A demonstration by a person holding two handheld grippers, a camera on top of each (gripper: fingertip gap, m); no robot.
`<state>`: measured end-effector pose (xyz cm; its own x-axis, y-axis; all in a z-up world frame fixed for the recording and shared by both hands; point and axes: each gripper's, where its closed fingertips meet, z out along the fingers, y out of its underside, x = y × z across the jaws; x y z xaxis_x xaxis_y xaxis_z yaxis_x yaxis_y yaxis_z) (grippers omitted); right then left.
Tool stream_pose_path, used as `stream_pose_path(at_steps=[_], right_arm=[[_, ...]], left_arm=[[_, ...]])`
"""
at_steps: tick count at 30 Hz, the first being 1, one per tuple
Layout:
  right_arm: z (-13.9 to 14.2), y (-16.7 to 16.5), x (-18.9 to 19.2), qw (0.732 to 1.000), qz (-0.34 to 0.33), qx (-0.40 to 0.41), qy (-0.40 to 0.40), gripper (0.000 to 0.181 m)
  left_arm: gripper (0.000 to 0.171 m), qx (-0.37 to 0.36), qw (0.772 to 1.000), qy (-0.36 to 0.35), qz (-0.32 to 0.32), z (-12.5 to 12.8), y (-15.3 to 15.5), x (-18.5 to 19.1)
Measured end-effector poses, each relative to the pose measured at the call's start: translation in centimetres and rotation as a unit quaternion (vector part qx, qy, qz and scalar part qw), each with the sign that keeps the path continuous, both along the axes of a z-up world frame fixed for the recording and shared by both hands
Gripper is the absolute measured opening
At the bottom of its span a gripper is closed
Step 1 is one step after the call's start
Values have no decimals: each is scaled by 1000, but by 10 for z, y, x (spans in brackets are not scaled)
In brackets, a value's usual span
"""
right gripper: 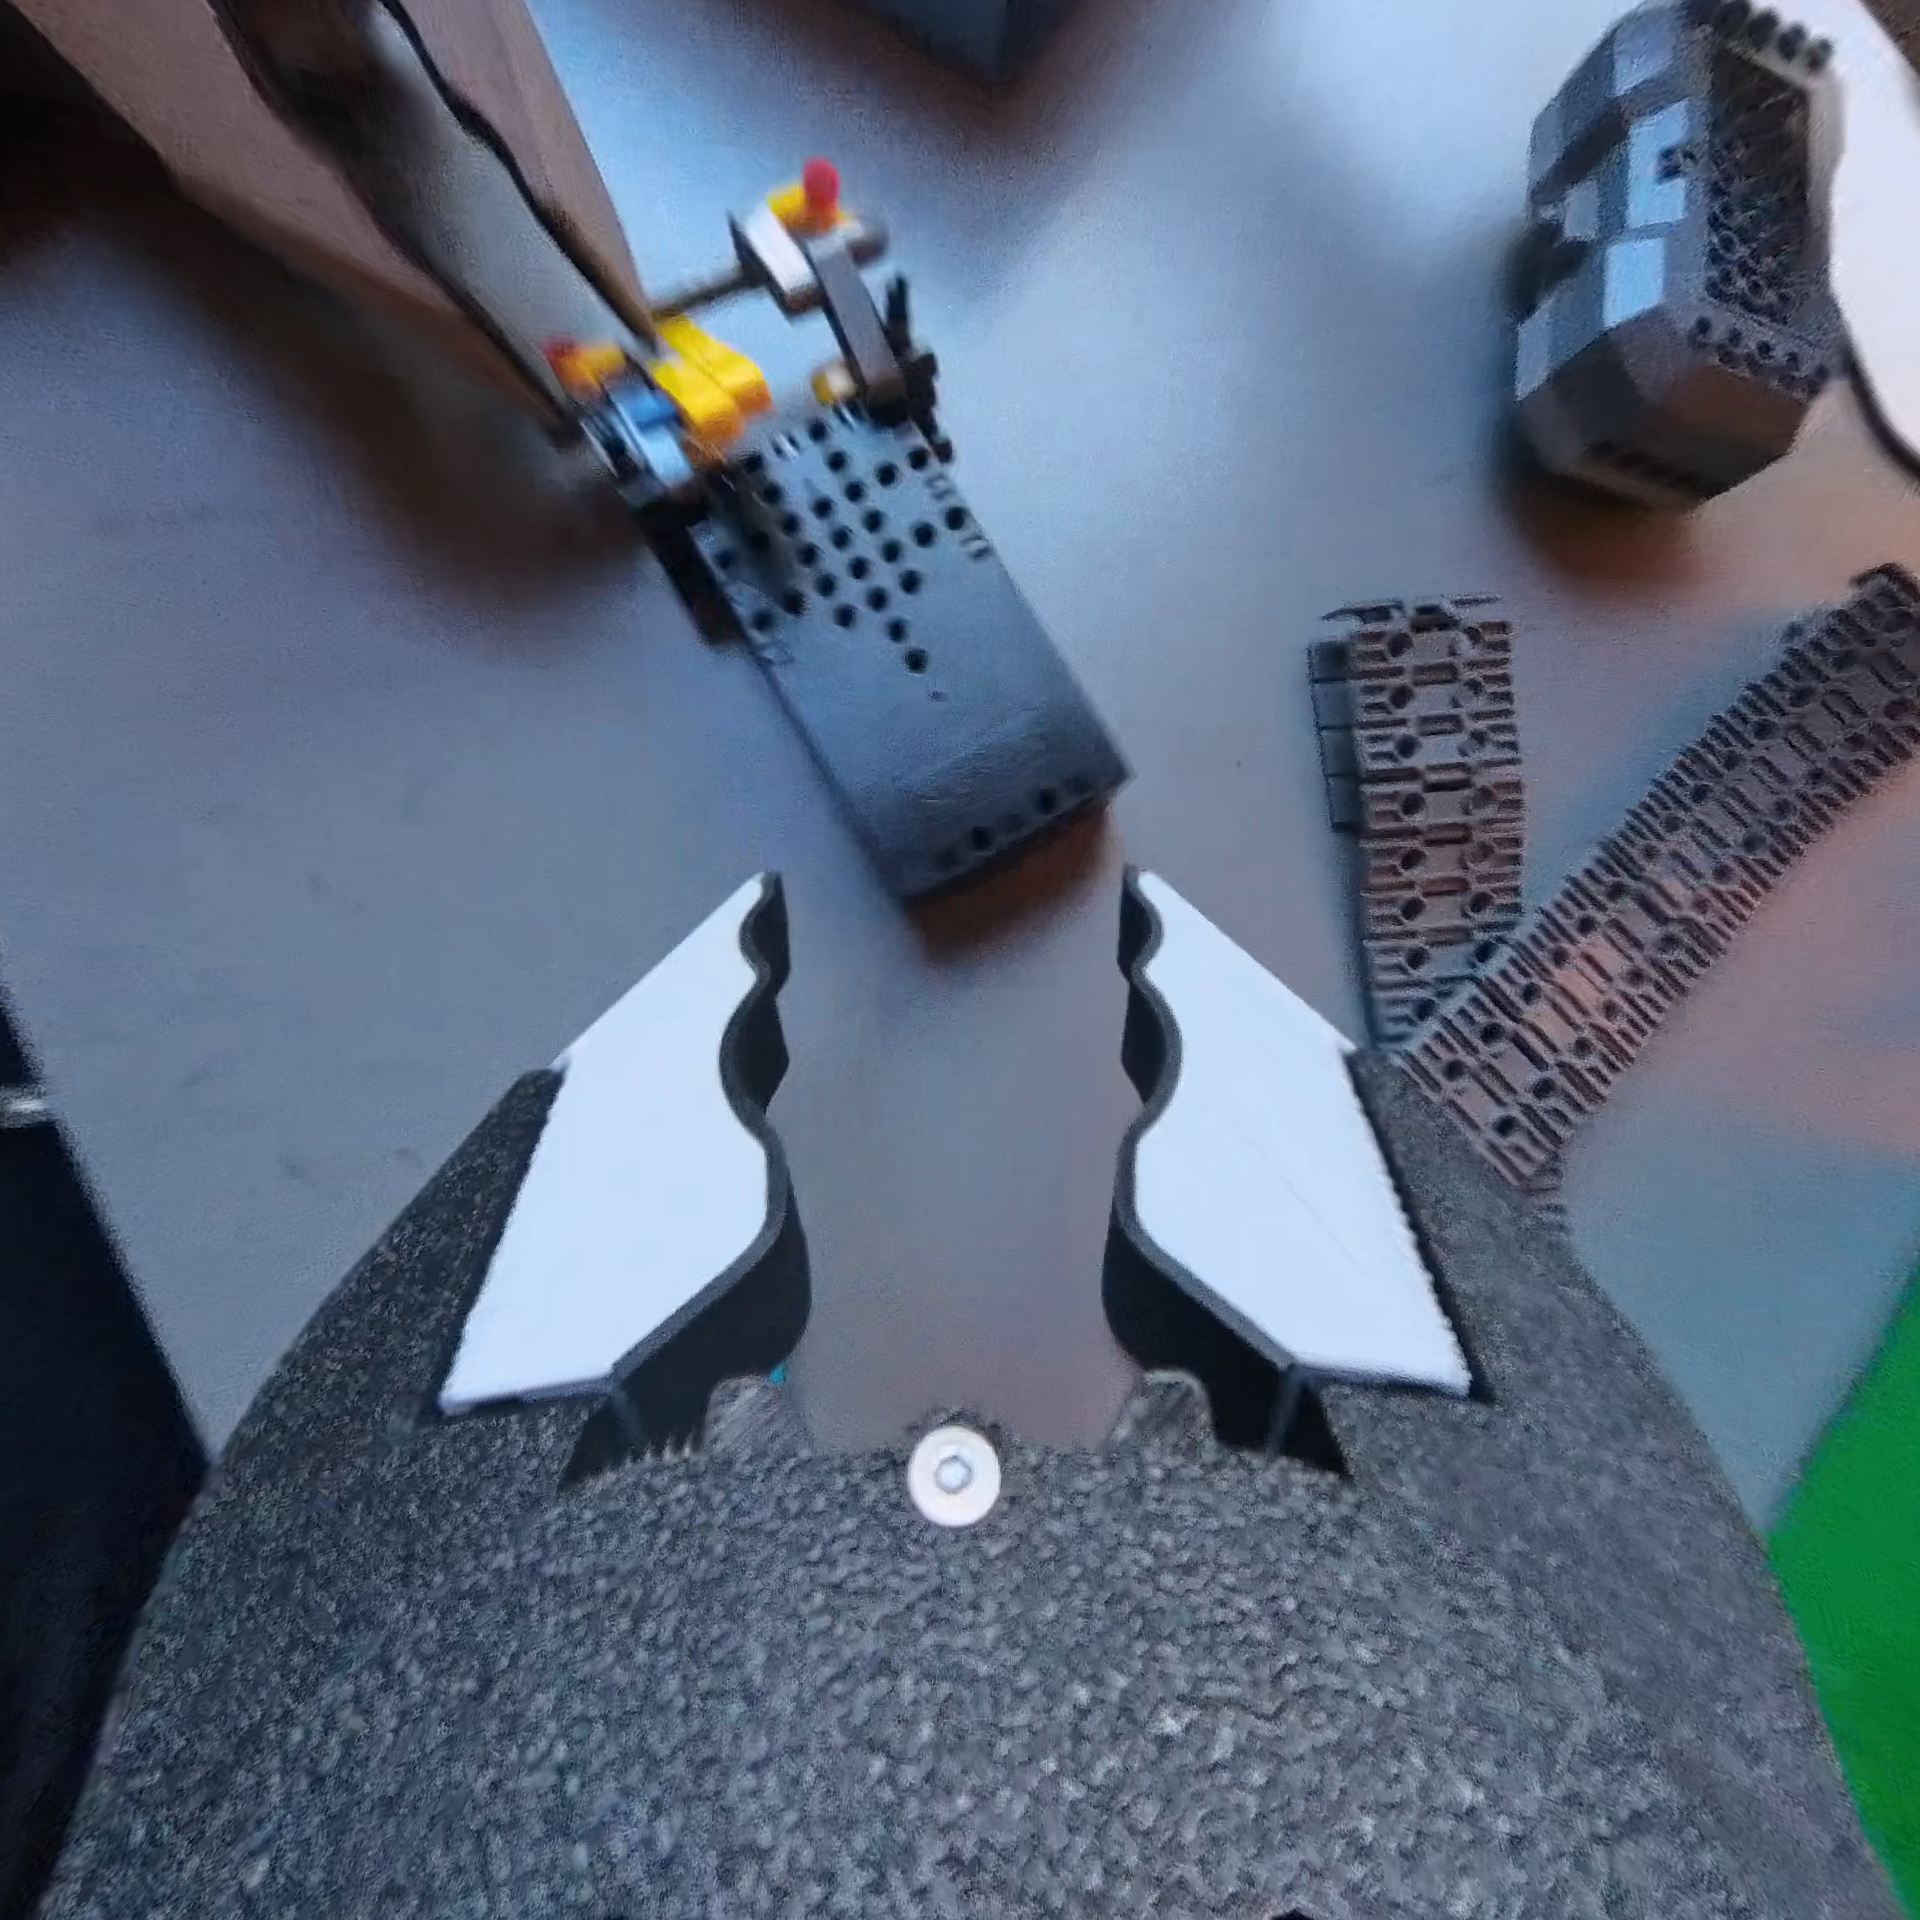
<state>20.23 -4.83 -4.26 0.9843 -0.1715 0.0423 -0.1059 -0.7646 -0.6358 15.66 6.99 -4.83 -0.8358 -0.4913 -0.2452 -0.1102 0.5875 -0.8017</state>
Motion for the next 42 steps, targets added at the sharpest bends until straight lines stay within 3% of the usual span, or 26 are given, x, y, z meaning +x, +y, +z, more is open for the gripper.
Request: stream_pose_path(at_steps=[3, 7, 11, 16, 18, 20, 26, 31, 34, 38, 42], right_arm=[[16, 11, -10, 995, 23, 68, 70, 64], [29, 33, -17, 988, 64, 121, 67, 65], [21, 56, -27, 980, 97, 129, 117, 52], [13, 77, -27, 976, 127, 120, 128, 45], [9, 85, -28, 975, 138, 107, 136, 43], [5, 91, -32, 971, 156, 104, 146, 22], [21, 98, -46, 957, 201, 156, 141, 13], [19, 100, -52, 955, 212, 161, 132, 13], [20, 102, -58, 953, 234, 164, 105, 13], [22, 98, -67, 947, 263, 167, 77, 14], [17, 88, -47, 957, 239, 157, 54, 28]], left_arm=[[20, -18, 999, 12, -33, 3, -11, -11], [27, -61, 998, 8, -11, 17, -4, -4], [30, -64, 996, -13, 60, 22, 15, 16], [43, -55, 996, 15, 67, 11, 11, 19], [50, -49, 996, 28, 64, 7, 10, 18], [52, -48, 996, 46, 51, 4, 6, 15], [52, -45, 997, 63, 2, 1, -6, -2], [58, -48, 998, 48, -6, 7, -15, -4], [52, -81, 996, 25, -30, 21, -34, -9], [36, -38, 998, 46, -16, 6, -43, -4], [31, -37, 998, 42, -28, 5, -44, -8]])
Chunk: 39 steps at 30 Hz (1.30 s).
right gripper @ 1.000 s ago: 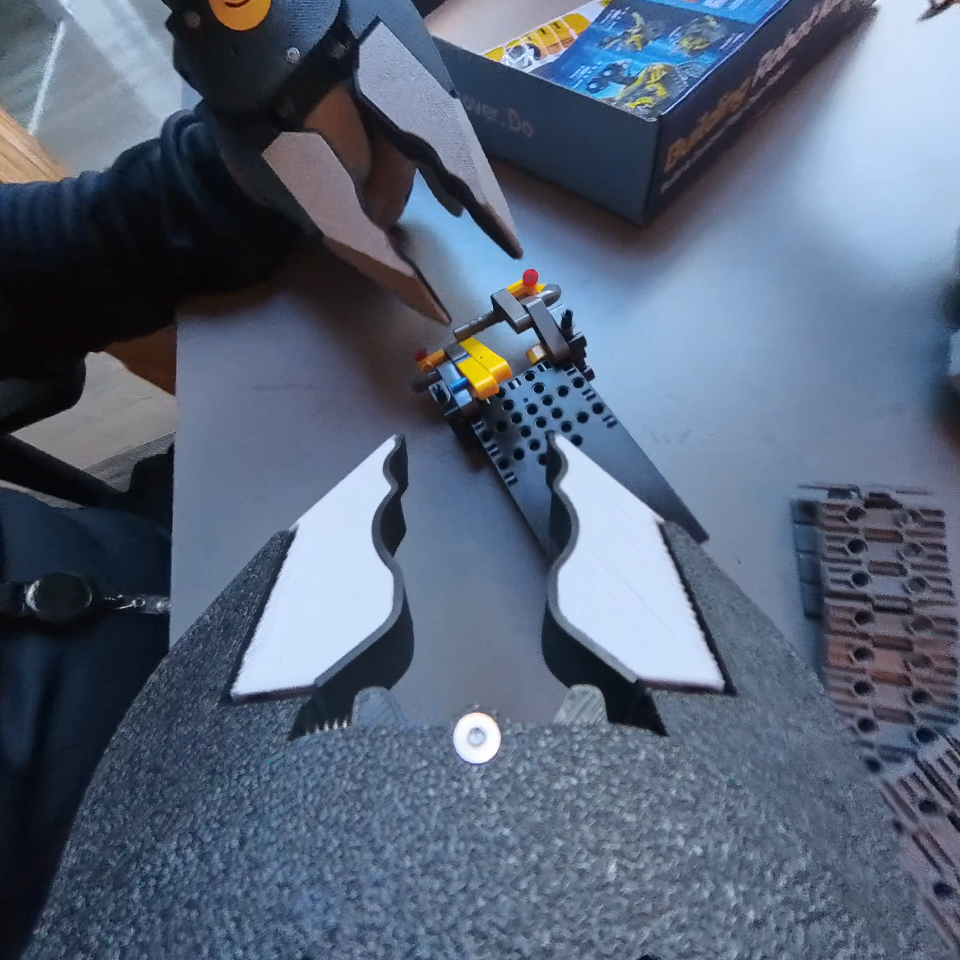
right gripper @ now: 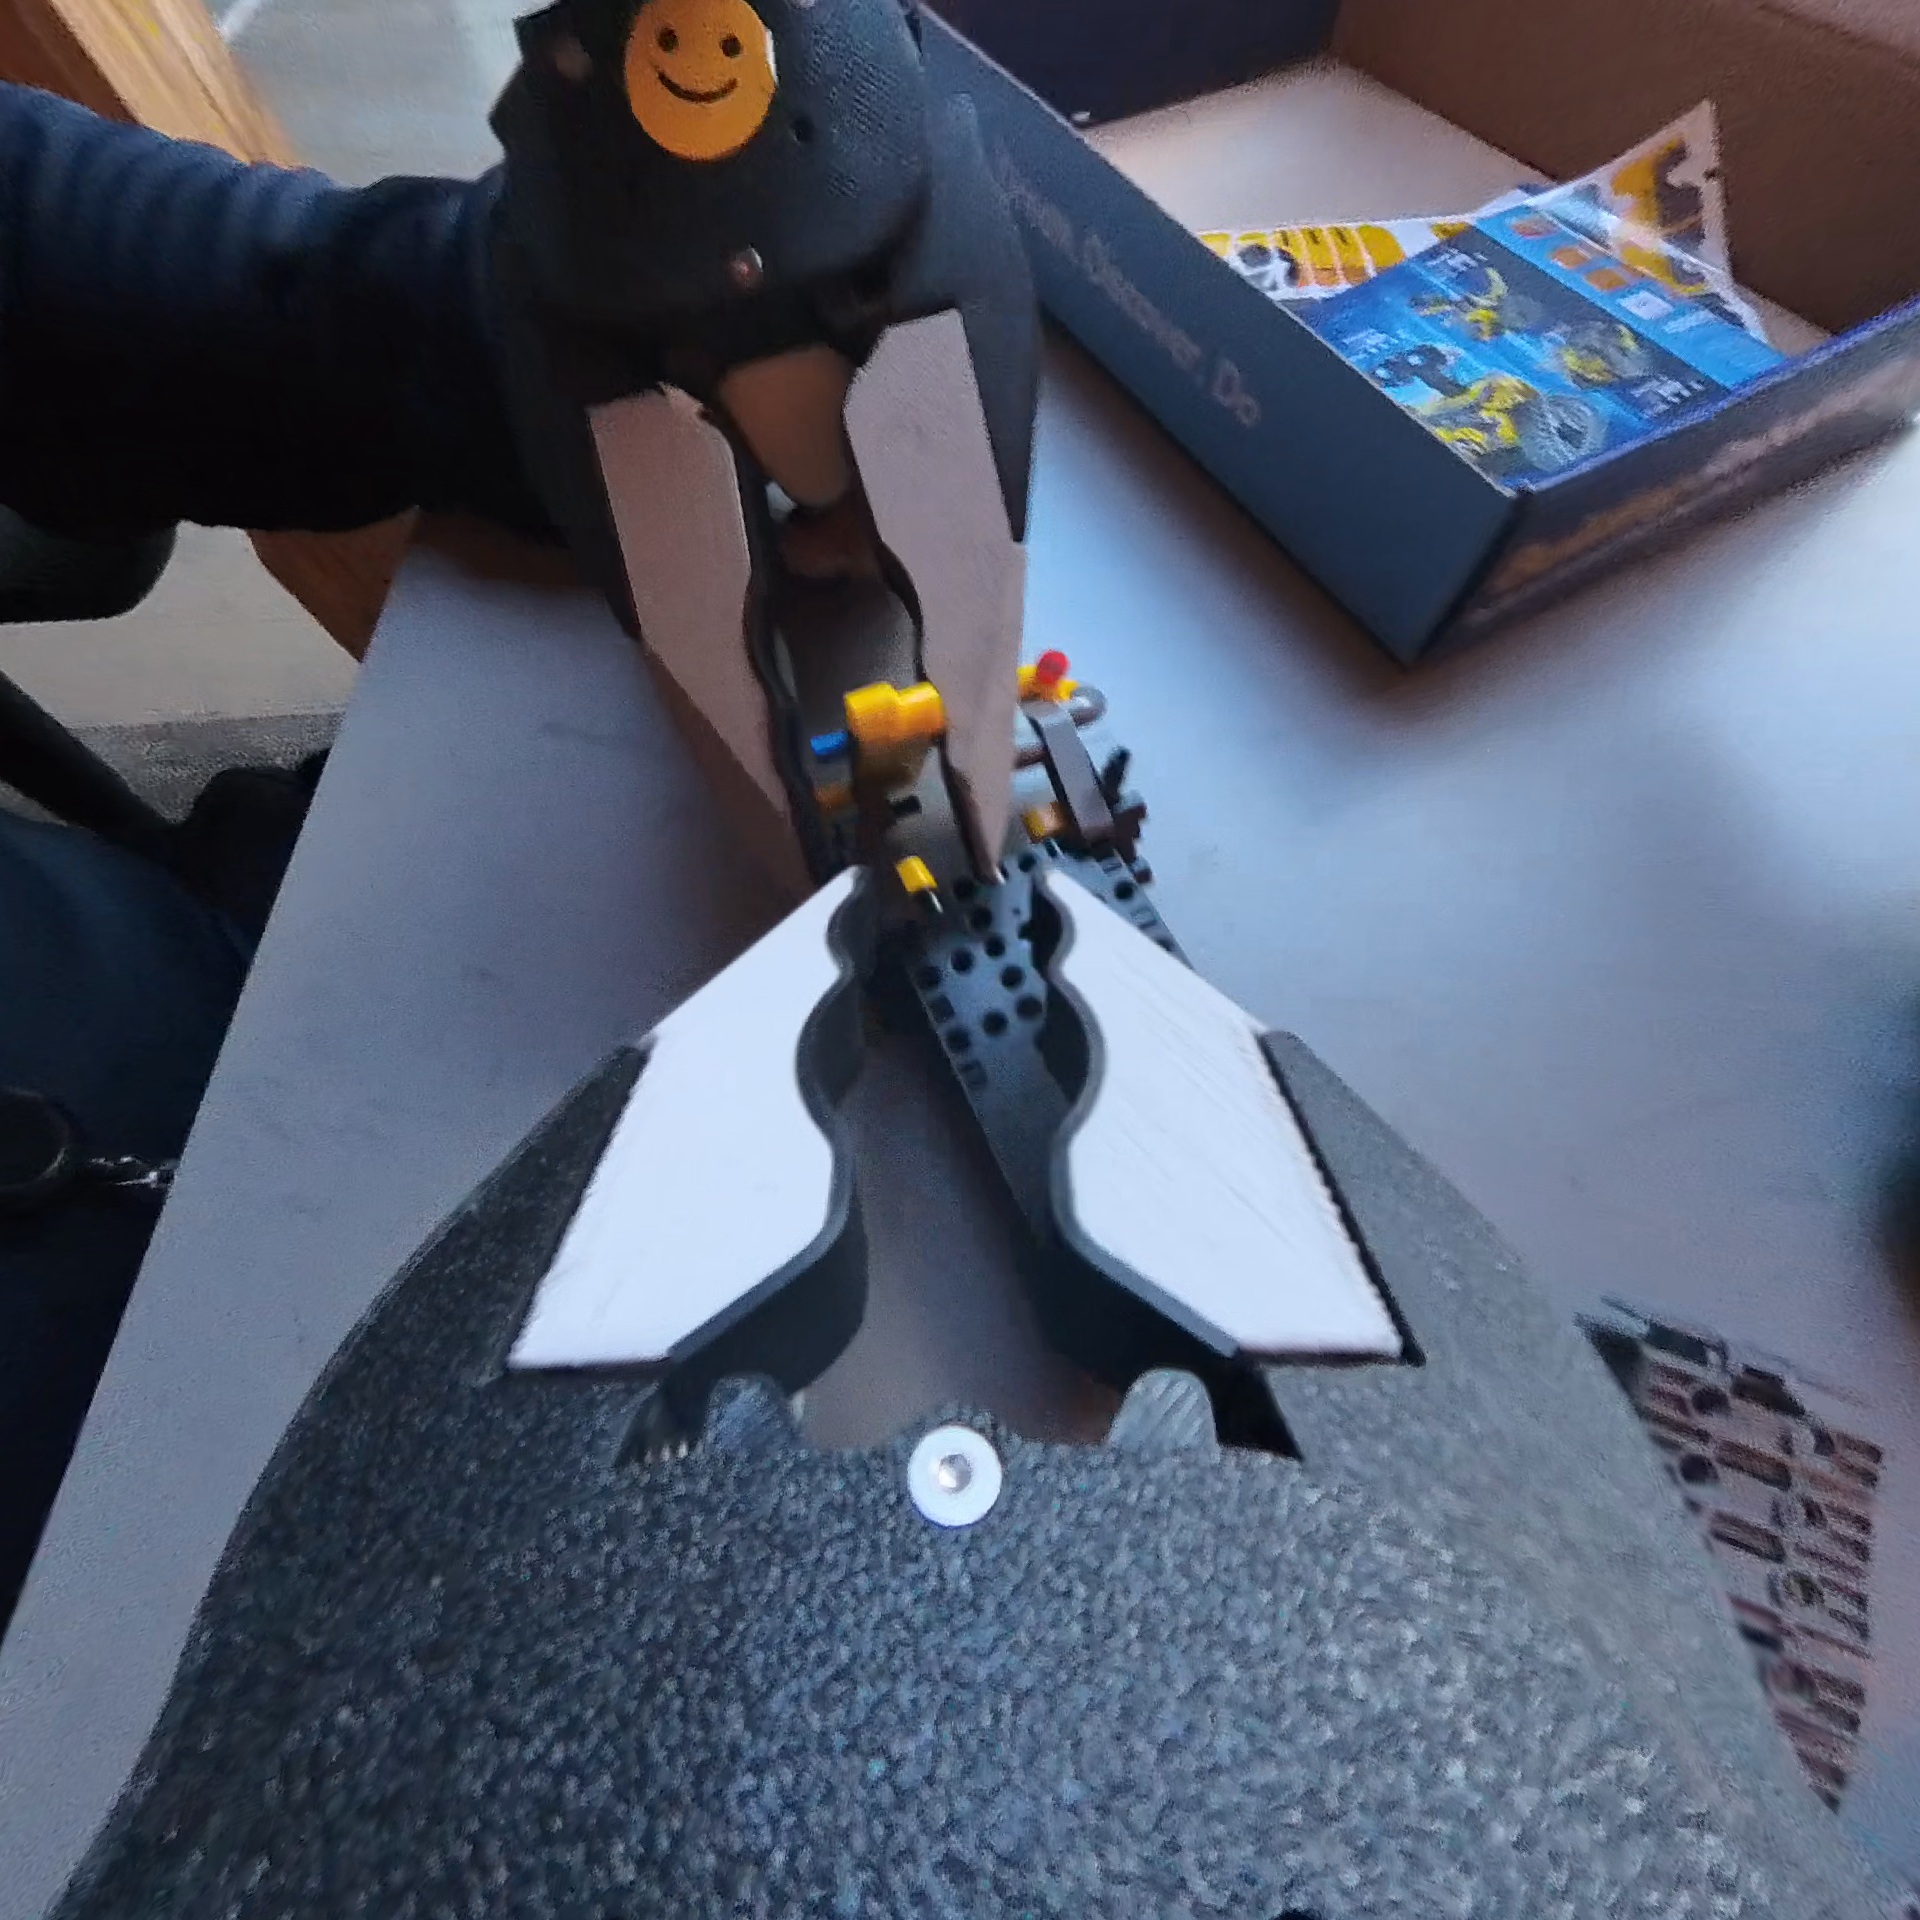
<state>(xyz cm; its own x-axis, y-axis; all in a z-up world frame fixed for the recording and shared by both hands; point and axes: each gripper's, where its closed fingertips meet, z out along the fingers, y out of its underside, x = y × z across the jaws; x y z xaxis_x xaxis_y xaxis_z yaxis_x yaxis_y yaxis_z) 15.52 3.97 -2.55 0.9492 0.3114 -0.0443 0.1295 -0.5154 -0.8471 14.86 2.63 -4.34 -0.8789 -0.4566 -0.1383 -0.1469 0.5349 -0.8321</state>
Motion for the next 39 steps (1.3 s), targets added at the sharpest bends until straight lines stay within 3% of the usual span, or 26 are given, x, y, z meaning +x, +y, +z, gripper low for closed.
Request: stream_pose_path(at_steps=[3, 6, 11, 12, 14, 18, 21, 24, 28, 33, 36, 39], right_arm=[[-4, -3, 7, 1000, -7, -5, 16, 48], [-22, -2, 5, 999, -2, -41, -33, 62], [-16, 2, -4, 996, 7, -10, -86, 53], [-13, 2, -6, 996, 13, 0, -91, 49], [-12, 1, -9, 997, 18, 3, -79, 50], [-20, 3, -10, 999, 17, -11, -42, 54], [-20, 7, -9, 1000, 8, -5, -29, 57], [-19, 16, -12, 1000, -4, 3, -25, 58], [-21, 21, -19, 998, 6, 9, -62, 45], [-8, 18, -21, 993, 22, 45, -110, 36], [2, 12, -27, 993, 41, 68, -92, 34], [6, 5, -31, 993, 62, 74, -74, 34]], left_arm=[[27, -25, 999, 20, 0, 3, 6, -1], [23, -61, 998, 13, 12, 14, 8, 2], [23, -100, 992, 72, 5, 14, 0, 0], [32, -104, 992, 74, -3, 17, -2, -3], [48, -111, 992, 51, 6, 28, 7, -1], [38, -156, 985, 2, 73, 55, 45, 13], [43, -134, 983, 62, 108, 35, 63, 19], [53, -126, 976, 150, 95, 14, 59, 11], [36, -34, 975, 184, 117, -23, 60, 11], [35, -1, 985, 118, 127, -15, 57, 17], [35, -25, 988, 90, 123, -1, 52, 18], [34, -5, 994, 8, 108, 12, 47, 19]])
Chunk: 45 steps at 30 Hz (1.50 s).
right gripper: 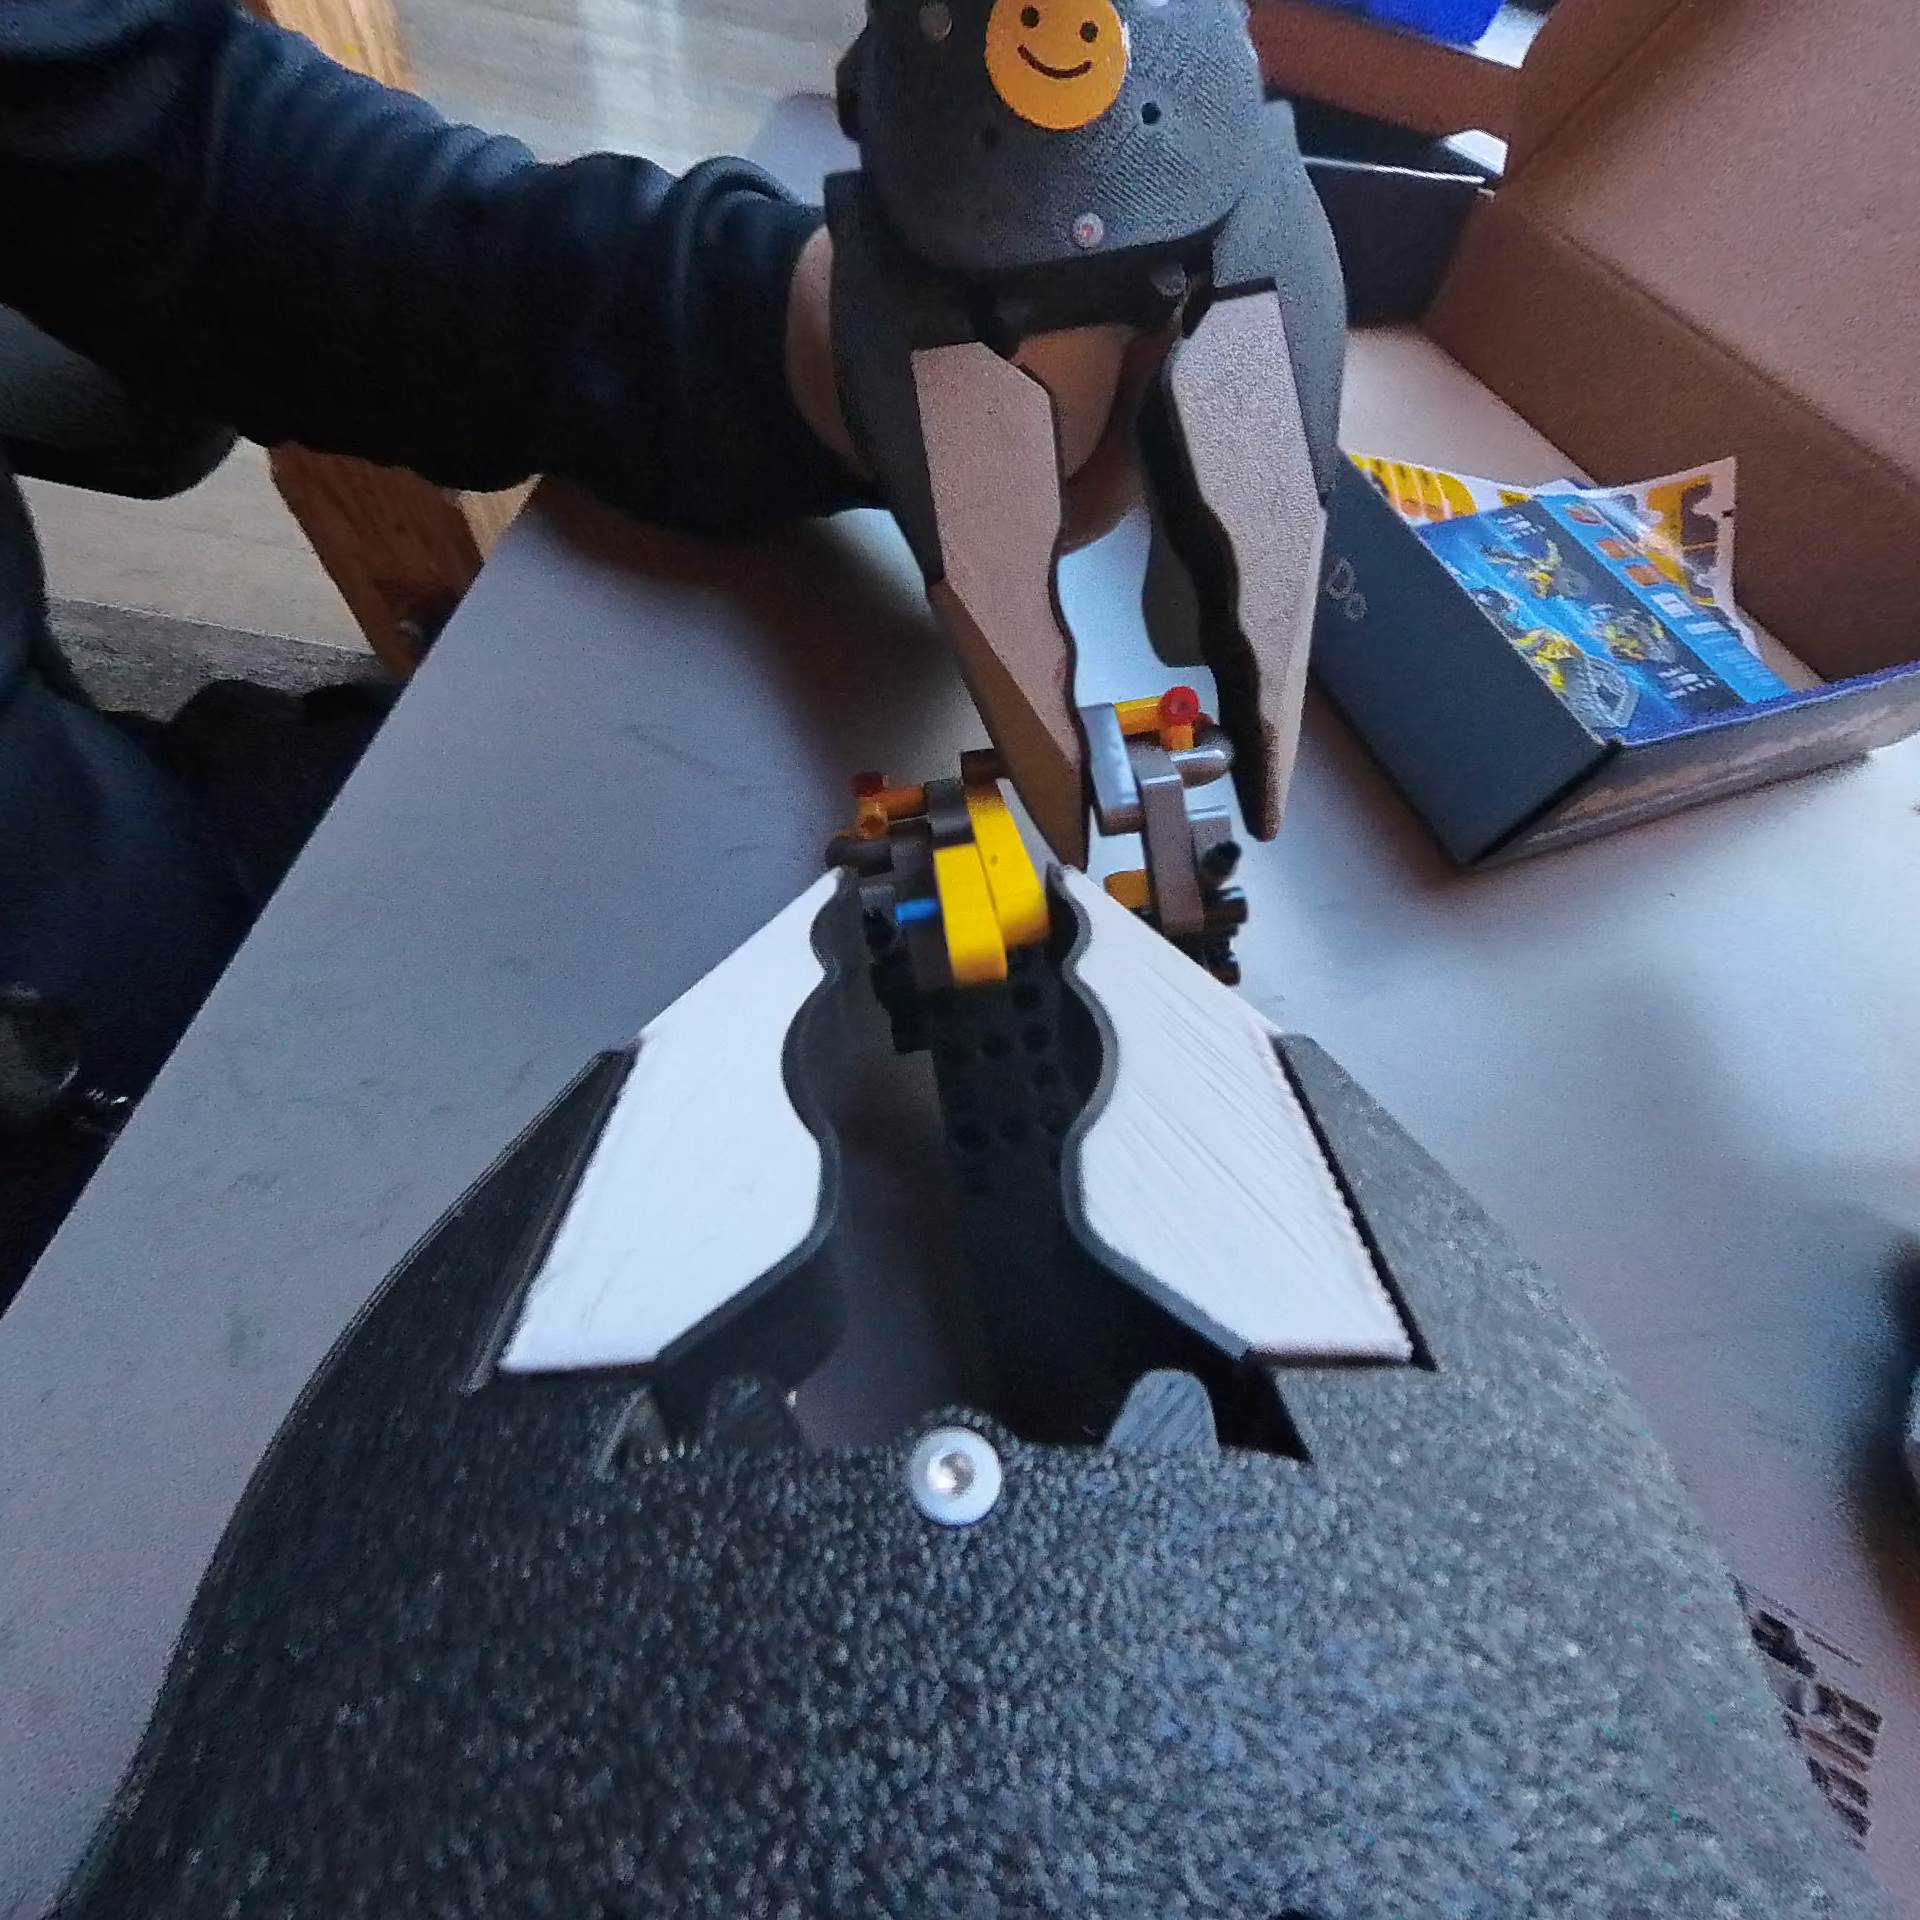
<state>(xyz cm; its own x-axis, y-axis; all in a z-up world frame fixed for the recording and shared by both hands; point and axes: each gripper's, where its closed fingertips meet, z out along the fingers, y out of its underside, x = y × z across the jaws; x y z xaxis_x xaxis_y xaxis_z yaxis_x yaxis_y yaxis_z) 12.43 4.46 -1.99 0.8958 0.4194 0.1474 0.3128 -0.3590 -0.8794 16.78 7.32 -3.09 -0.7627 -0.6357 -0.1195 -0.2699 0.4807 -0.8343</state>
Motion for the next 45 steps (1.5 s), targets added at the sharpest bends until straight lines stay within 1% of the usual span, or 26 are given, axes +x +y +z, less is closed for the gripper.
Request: stream_pose_path(at_steps=[3, 6, 7, 8, 11, 13, 16, 19, 21, 22, 23, 24, 26, 28, 31, 36, 39, 42, 45], right_arm=[[7, -6, -1, 1000, 18, 9, 18, 36], [23, -10, 6, 998, 12, 32, 56, 38], [26, -10, 13, 997, -4, 36, 69, 38], [24, -8, 22, 996, -24, 31, 81, 42], [4, -5, 33, 992, -52, -21, 110, 66], [-1, -4, 28, 990, -44, -37, 132, 66], [-8, -2, 24, 983, -45, -66, 163, 71], [-14, -2, 22, 976, -46, -92, 193, 64], [-19, -4, 21, 975, -43, -105, 191, 41], [-22, -4, 23, 977, -49, -109, 179, 39], [-22, -4, 23, 978, -50, -108, 172, 38], [-22, -5, 23, 979, -50, -105, 166, 38], [-22, -5, 25, 980, -56, -105, 160, 38], [-20, -6, 30, 981, -66, -102, 152, 42], [-13, -9, 43, 982, -88, -88, 139, 43], [5, -12, 68, 974, -137, -44, 174, 37], [2, -13, 73, 971, -144, -48, 184, 36], [-3, -12, 70, 974, -142, -56, 167, 35], [-10, -10, 65, 978, -138, -69, 141, 35]], left_arm=[[34, 30, 998, -45, -19, 4, -6, -3], [34, 55, 997, -43, -26, -4, -7, -5], [34, 59, 997, -43, -28, -6, -8, -5], [34, 61, 997, -44, -31, -7, -9, -6], [34, 64, 996, -51, -43, -7, -12, -8], [34, 68, 994, -65, -53, -5, -16, -10], [34, 80, 990, -97, -68, -2, -20, -13], [34, 80, 989, -100, -80, -3, -23, -16], [33, 81, 990, -87, -78, -7, -22, -15], [31, 81, 990, -84, -78, -9, -22, -15], [22, 77, 990, -85, -82, -8, -23, -16], [13, 69, 990, -91, -83, -6, -23, -16], [15, 50, 991, -95, -78, 0, -21, -15], [22, 39, 994, -83, -64, 1, -17, -11], [21, 32, 995, -77, -54, 0, -14, -8], [21, 29, 996, -72, -51, -1, -13, -7], [20, 29, 996, -69, -56, -2, -12, -8], [8, 33, 995, -65, -63, -3, -12, -10], [8, 28, 997, -54, -55, -3, -7, -9]])
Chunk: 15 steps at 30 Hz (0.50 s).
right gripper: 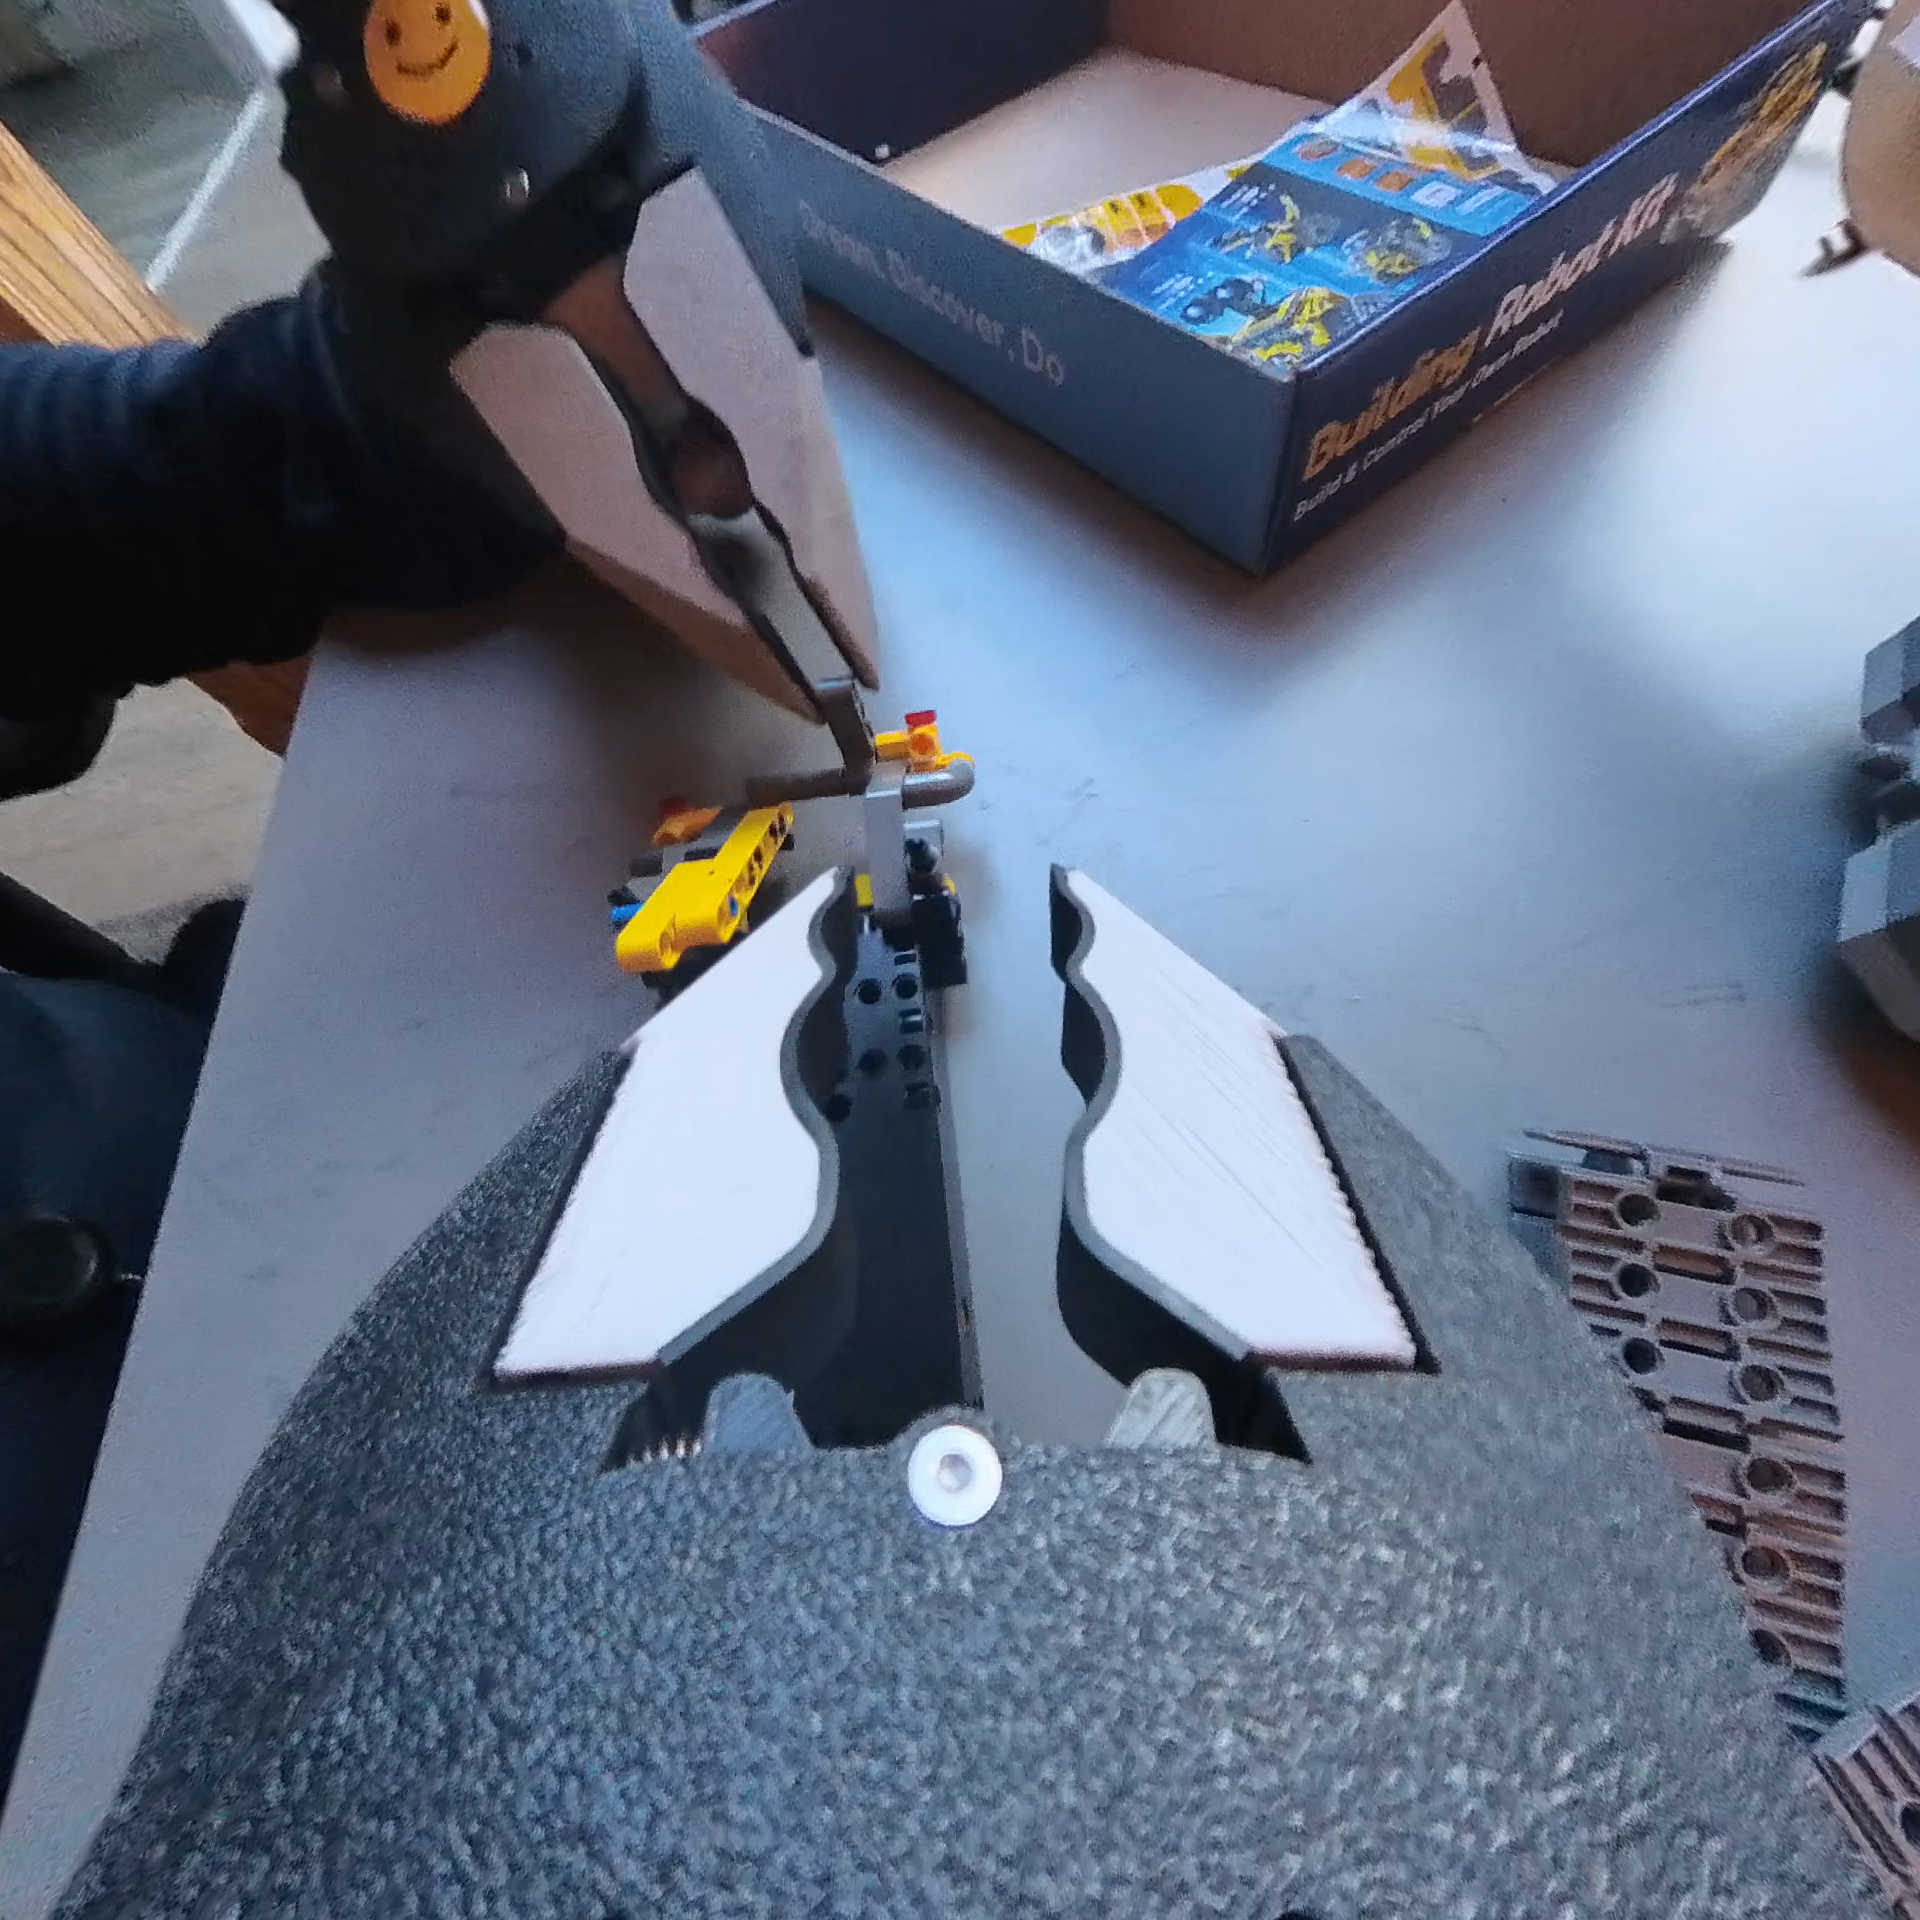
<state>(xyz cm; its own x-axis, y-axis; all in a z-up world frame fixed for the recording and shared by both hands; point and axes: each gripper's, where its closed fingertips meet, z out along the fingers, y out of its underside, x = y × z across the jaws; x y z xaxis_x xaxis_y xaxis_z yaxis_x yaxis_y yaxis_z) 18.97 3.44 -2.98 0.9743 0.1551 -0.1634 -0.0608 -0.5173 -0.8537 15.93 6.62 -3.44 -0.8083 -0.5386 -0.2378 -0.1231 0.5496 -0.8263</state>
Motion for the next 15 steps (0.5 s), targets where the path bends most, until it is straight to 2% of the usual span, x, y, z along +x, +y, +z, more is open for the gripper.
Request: stream_pose_path(at_steps=[8, 15], right_arm=[[-6, 1, -1, 1000, -1, -12, -17, 35], [-5, 2, 2, 1000, -7, -7, -17, 34]], left_arm=[[17, -76, 996, 43, 37, 9, 14, 10], [27, -75, 995, 51, 47, 7, 14, 13]])
